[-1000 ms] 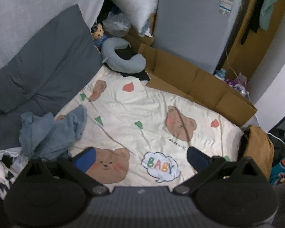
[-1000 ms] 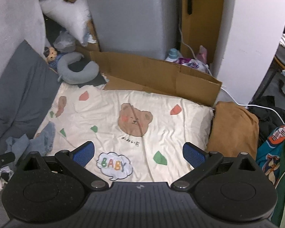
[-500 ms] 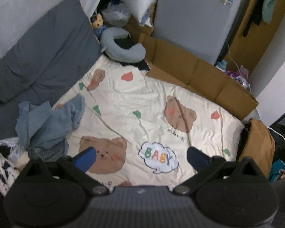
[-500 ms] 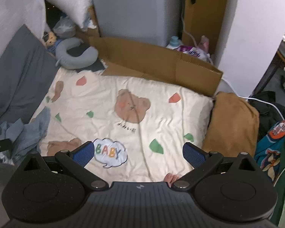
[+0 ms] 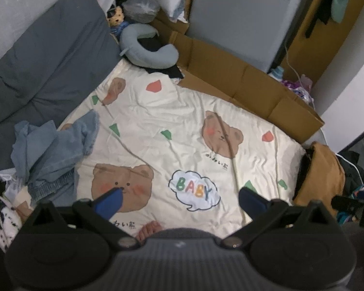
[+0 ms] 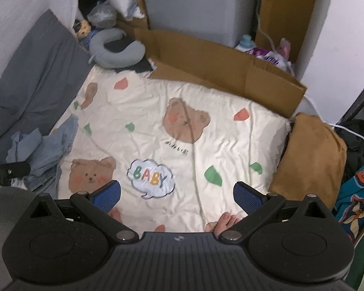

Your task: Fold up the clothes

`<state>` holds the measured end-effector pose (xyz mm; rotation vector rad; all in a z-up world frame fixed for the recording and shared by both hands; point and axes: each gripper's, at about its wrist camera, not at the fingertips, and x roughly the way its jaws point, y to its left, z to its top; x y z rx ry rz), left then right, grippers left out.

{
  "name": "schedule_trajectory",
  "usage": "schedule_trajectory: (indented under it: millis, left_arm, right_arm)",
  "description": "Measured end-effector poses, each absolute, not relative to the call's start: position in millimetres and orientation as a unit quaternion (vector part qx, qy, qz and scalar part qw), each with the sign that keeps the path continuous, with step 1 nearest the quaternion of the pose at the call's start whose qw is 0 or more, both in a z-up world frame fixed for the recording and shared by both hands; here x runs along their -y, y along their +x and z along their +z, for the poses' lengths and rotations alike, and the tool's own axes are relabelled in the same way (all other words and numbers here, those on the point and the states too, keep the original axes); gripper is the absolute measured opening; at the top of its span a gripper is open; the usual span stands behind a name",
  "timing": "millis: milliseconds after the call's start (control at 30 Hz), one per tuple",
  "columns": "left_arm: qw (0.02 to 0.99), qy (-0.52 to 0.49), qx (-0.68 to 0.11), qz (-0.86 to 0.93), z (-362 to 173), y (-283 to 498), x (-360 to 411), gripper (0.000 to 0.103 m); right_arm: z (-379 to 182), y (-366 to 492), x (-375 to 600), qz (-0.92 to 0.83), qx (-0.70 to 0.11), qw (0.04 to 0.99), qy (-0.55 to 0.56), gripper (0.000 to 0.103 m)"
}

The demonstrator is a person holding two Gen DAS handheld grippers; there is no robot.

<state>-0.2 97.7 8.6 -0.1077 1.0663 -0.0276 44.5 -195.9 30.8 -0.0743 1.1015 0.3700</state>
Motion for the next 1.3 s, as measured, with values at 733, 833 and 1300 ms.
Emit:
schedule_trajectory:
  millis: [733, 833, 1300]
  left_arm:
    - [0.853, -0.035, -0.521, -0.024, 8.2, 5.4, -90.3, 0.102]
    - [0.854, -0.028, -0.519, -0.027, 8.4, 5.9, -88.3, 0.100]
    - [0.856, -0.026, -0.515, -0.033, 8.1, 6.3, -89.0, 0.095]
  right_arm:
    - [25.6, 46.3, 195.6, 0.184, -0.530, 0.827, -0.027, 0.102]
    - [25.5, 47.0, 196.4, 0.185, -0.530, 0.827, -0.027, 0.102]
    - [24.0, 47.8, 192.4, 0.185, -0.534, 0.824, -0.036, 0.101]
